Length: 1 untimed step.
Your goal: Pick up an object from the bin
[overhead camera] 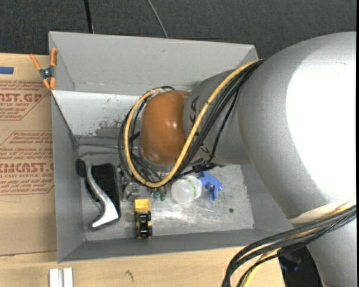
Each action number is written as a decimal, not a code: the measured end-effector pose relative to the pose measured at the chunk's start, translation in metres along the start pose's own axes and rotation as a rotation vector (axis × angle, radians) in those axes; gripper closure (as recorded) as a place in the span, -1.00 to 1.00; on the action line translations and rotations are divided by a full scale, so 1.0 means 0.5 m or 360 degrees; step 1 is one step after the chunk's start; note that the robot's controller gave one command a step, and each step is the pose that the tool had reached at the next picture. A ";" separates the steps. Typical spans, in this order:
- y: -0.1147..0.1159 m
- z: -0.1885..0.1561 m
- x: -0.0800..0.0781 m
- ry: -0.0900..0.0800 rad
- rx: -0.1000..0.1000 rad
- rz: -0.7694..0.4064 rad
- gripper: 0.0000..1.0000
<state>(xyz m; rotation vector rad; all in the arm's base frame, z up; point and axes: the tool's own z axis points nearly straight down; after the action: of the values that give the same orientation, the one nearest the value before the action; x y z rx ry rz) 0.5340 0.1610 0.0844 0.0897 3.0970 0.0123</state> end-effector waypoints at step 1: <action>0.012 -0.005 0.024 0.0068 0.0011 -0.0026 -1.00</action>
Offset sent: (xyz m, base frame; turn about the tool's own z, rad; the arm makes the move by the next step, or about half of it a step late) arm 0.0000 0.0000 0.0000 0.0000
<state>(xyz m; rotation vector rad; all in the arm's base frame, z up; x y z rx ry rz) 0.5220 0.1679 0.0866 0.0652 3.1404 0.0027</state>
